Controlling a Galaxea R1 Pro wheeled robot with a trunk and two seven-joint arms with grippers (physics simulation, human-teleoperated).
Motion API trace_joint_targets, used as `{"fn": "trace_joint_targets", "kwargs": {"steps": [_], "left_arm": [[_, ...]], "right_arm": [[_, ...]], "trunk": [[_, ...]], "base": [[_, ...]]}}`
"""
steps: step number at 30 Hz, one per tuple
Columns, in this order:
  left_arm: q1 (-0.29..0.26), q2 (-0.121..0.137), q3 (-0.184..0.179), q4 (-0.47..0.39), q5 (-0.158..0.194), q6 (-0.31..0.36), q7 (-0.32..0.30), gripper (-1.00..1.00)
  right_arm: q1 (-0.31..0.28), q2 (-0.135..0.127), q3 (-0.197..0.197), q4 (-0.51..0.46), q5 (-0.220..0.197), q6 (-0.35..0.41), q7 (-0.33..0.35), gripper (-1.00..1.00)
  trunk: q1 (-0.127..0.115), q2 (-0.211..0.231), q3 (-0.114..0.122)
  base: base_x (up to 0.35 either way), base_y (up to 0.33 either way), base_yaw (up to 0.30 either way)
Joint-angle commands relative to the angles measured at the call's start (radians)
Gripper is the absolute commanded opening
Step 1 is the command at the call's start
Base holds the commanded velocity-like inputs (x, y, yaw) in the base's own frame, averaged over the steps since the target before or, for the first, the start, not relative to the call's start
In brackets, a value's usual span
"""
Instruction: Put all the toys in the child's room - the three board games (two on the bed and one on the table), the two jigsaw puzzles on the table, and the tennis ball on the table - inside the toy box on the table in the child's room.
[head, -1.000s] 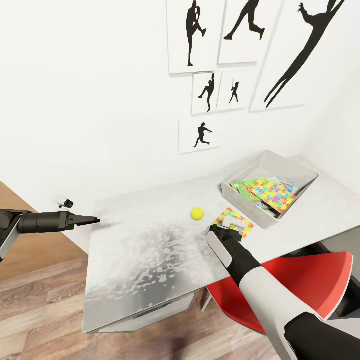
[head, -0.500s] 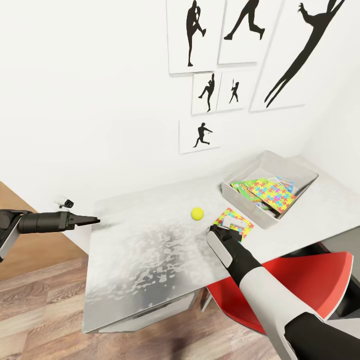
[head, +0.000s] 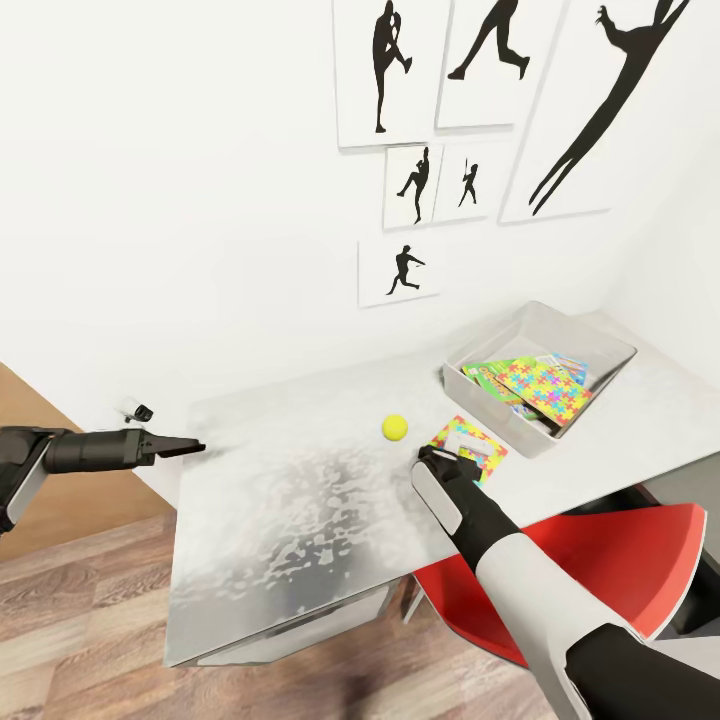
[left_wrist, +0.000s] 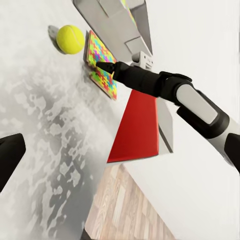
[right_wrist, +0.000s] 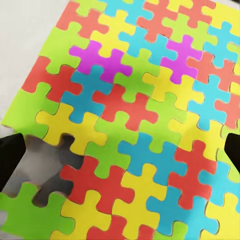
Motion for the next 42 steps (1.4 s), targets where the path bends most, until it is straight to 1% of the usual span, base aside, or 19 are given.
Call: {"fn": "trace_joint_targets", "kwargs": {"steps": [1, 2, 4, 7, 11, 42], "left_arm": [[0.005, -0.005, -0.004, 0.005, 0.003, 0.011, -0.003, 1.00], [0.010, -0.010, -0.004, 0.005, 0.003, 0.011, -0.003, 1.00], [0.018, -0.014, -0.003, 0.006, 0.003, 0.011, -0.003, 1.00], [0.028, -0.023, -0.002, 0.010, 0.001, 0.011, -0.003, 1.00], [0.032, -0.027, -0.002, 0.013, 0.000, 0.011, -0.003, 1.00], [0.032, -0.029, -0.001, 0.014, -0.001, 0.011, -0.003, 1.00]], "right_arm": [[-0.001, -0.001, 0.004, -0.001, -0.004, 0.007, -0.007, 1.00], [-0.001, -0.001, 0.004, -0.001, -0.004, 0.007, -0.007, 1.00], [0.001, -0.003, 0.004, -0.001, -0.003, 0.003, -0.007, 1.00], [0.004, -0.018, 0.003, -0.003, -0.002, 0.010, -0.008, 1.00], [0.004, -0.024, 0.003, -0.004, -0.001, 0.017, -0.008, 1.00], [0.008, -0.027, 0.003, -0.004, 0.000, 0.019, -0.008, 1.00]], "trunk": [[0.001, -0.002, -0.002], [0.001, -0.002, -0.002], [0.001, -0.002, -0.002], [0.001, -0.002, -0.002], [0.001, -0.002, -0.002], [0.001, -0.002, -0.002]], "base": [[0.000, 0.000, 0.000], [0.000, 0.000, 0.000], [0.000, 0.000, 0.000], [0.000, 0.000, 0.000], [-0.001, 0.000, 0.000], [-0.029, 0.010, 0.000]]}}
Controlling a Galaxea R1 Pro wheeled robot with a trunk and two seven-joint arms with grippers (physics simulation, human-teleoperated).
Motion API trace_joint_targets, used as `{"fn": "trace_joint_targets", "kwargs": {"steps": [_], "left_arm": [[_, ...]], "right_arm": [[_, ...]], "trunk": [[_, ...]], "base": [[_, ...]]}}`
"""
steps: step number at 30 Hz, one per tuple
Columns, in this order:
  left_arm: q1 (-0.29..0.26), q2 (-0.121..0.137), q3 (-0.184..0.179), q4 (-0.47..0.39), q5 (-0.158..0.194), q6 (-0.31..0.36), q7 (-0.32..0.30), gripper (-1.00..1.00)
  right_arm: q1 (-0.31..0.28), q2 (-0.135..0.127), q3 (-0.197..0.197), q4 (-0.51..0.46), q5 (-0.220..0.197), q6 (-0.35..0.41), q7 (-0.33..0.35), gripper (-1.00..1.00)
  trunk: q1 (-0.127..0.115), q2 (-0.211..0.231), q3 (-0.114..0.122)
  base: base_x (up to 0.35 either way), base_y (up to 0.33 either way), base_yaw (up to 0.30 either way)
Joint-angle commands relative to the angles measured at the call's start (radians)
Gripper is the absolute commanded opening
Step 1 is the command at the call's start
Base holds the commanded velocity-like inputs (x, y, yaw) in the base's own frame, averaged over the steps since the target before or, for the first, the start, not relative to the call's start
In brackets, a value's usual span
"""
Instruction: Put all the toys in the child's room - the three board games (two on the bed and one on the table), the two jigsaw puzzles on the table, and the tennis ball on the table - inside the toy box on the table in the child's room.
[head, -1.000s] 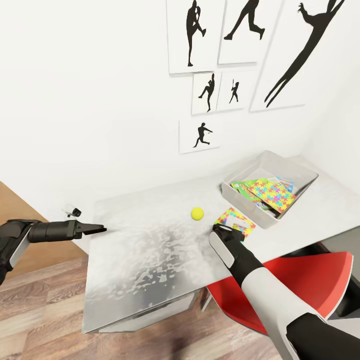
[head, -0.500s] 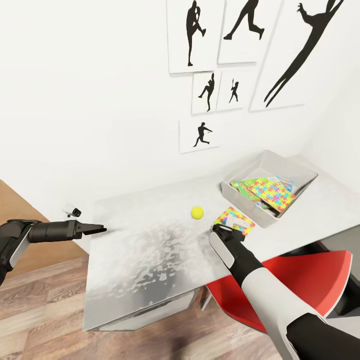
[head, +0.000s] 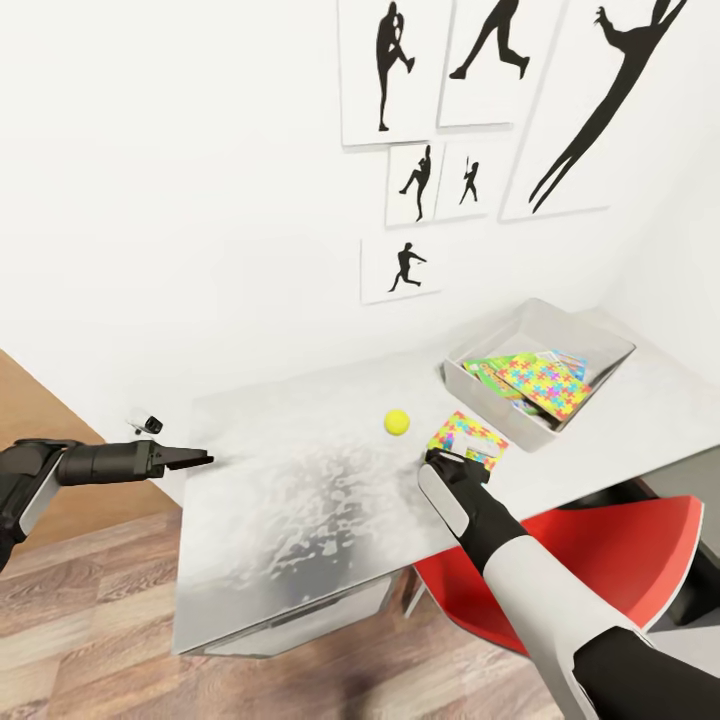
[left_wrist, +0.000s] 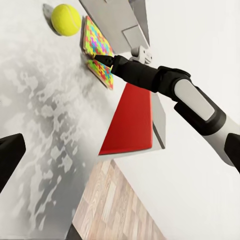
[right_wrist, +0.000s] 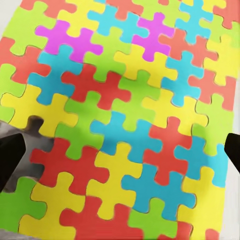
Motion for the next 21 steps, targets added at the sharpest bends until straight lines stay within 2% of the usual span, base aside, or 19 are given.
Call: {"fn": "trace_joint_targets", "kwargs": {"steps": [1, 16, 21], "left_arm": [[-0.001, 0.001, -0.004, 0.001, 0.003, 0.011, -0.003, 1.00], [-0.001, 0.001, -0.004, 0.000, 0.003, 0.011, -0.003, 1.00], [-0.001, 0.001, -0.004, 0.001, 0.003, 0.011, -0.003, 1.00]], "right_arm": [[-0.001, 0.000, 0.004, -0.001, -0.004, 0.007, -0.007, 1.00], [0.000, -0.001, 0.003, -0.001, -0.006, 0.007, -0.007, 1.00], [0.000, -0.015, 0.003, 0.000, -0.007, 0.007, -0.006, 1.00]], "trunk": [[0.001, -0.002, -0.002], [0.001, -0.002, -0.002], [0.001, -0.002, -0.002]], "base": [[-0.021, 0.056, 0.000], [-0.002, 0.058, 0.000], [0.000, 0.003, 0.000]]}}
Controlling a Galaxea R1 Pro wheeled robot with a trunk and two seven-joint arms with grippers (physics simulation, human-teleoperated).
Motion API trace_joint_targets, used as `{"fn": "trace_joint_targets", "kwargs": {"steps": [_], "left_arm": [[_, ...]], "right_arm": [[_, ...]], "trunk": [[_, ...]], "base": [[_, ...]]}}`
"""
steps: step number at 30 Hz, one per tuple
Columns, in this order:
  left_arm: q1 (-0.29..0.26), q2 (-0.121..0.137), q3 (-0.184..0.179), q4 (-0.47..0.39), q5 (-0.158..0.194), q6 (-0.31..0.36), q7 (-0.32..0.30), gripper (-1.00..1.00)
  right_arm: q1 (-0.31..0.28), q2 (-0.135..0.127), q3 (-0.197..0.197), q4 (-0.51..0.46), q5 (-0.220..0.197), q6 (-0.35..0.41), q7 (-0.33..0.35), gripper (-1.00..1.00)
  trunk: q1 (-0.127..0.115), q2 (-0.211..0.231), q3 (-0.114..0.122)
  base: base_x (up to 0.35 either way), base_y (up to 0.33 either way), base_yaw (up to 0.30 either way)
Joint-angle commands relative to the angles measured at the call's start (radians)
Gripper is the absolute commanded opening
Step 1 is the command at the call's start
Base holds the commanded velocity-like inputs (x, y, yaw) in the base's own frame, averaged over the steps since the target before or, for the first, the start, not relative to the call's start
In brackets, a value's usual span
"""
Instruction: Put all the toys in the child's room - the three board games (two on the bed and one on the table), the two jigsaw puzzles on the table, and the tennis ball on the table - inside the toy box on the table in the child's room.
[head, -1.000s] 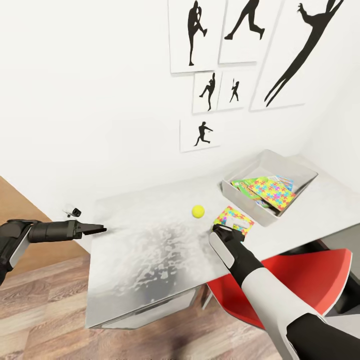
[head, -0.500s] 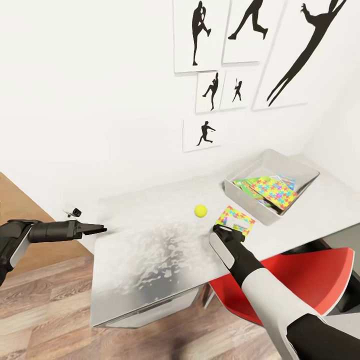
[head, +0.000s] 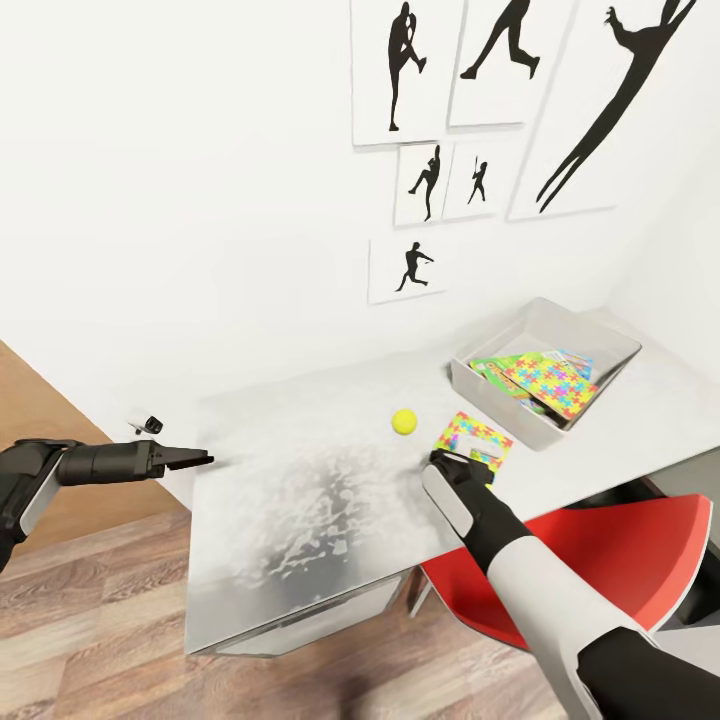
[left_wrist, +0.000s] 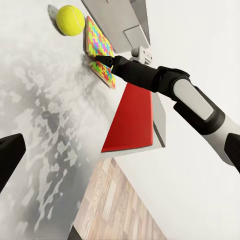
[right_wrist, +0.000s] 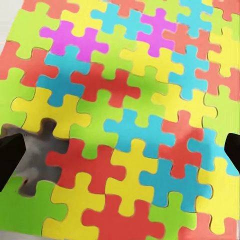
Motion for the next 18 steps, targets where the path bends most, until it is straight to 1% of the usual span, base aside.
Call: {"fn": "trace_joint_targets", "kwargs": {"steps": [1, 10, 18], "left_arm": [[-0.001, 0.001, -0.004, 0.000, 0.003, 0.011, -0.003, 1.00], [-0.001, 0.002, -0.004, 0.000, 0.003, 0.011, -0.003, 1.00], [-0.001, 0.003, -0.004, 0.000, 0.003, 0.011, -0.003, 1.00]], "right_arm": [[-0.001, -0.002, 0.004, 0.000, -0.004, 0.007, -0.007, 1.00], [-0.001, -0.009, 0.004, 0.009, -0.006, 0.005, -0.002, 1.00], [-0.001, -0.010, 0.004, 0.009, -0.006, 0.005, -0.003, 1.00]], "trunk": [[0.001, -0.002, -0.002], [0.001, -0.002, -0.002], [0.001, -0.002, -0.002]], "base": [[0.000, 0.000, 0.000], [0.000, 0.000, 0.000], [0.000, 0.000, 0.000]]}}
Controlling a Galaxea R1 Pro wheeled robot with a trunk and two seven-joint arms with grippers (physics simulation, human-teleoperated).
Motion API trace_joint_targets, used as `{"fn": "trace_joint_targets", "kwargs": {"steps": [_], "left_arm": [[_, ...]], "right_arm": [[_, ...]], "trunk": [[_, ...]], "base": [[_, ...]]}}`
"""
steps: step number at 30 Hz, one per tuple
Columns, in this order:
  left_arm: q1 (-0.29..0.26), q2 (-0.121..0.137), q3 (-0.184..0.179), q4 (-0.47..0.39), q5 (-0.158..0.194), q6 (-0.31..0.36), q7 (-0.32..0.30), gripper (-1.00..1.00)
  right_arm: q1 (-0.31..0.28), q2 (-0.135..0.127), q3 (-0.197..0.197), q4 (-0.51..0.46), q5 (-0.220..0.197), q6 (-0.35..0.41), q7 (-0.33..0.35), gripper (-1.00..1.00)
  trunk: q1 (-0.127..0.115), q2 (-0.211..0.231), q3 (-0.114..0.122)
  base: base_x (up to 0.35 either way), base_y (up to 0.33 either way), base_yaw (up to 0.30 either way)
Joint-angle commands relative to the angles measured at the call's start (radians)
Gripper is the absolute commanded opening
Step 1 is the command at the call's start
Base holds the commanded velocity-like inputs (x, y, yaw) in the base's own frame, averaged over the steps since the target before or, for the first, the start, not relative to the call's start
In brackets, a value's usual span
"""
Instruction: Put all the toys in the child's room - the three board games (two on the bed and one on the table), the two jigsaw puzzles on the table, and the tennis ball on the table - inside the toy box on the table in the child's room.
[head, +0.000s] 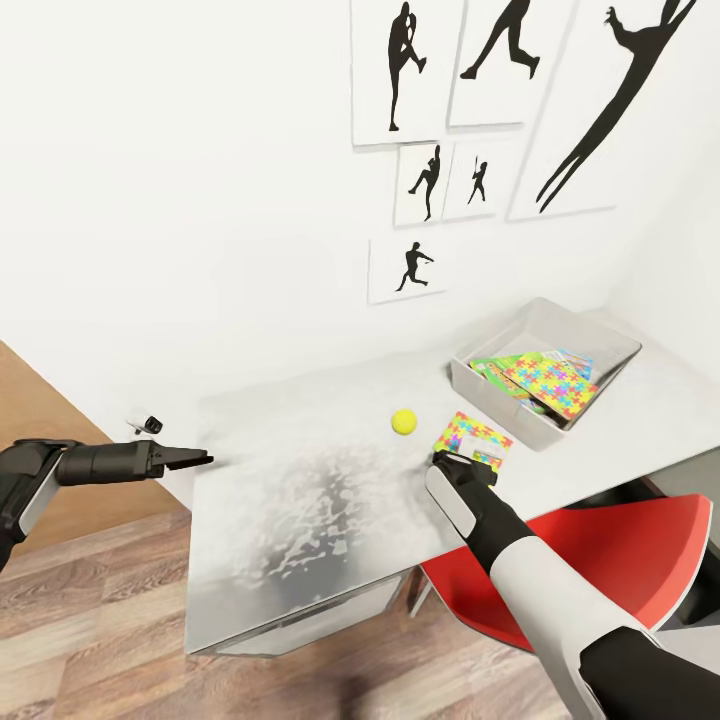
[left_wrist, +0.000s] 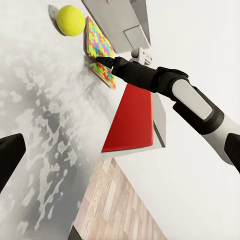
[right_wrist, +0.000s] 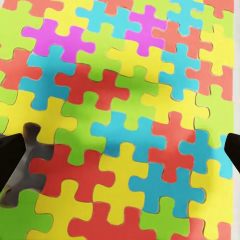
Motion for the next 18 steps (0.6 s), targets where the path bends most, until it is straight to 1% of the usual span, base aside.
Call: {"fn": "trace_joint_targets", "kwargs": {"steps": [1, 8, 12, 18], "left_arm": [[-0.001, 0.001, -0.004, 0.000, 0.003, 0.011, -0.003, 1.00], [-0.001, 0.001, -0.004, 0.000, 0.003, 0.011, -0.003, 1.00], [-0.001, 0.001, -0.004, 0.001, 0.003, 0.011, -0.003, 1.00], [-0.001, 0.001, -0.004, 0.000, 0.003, 0.011, -0.003, 1.00]], "right_arm": [[-0.001, -0.001, 0.004, -0.001, -0.004, 0.007, -0.007, 1.00], [-0.001, -0.001, 0.004, -0.002, -0.004, 0.006, -0.007, 1.00], [-0.001, -0.001, 0.004, -0.002, -0.004, 0.006, -0.008, 1.00], [-0.001, -0.001, 0.004, -0.002, -0.004, 0.006, -0.009, 1.00]], "trunk": [[0.001, -0.002, -0.002], [0.001, -0.002, -0.002], [0.001, -0.002, -0.002], [0.001, -0.002, -0.002]], "base": [[0.000, 0.000, 0.000], [-0.009, 0.000, 0.000], [-0.120, 0.054, 0.000], [-0.052, 0.022, 0.000]]}}
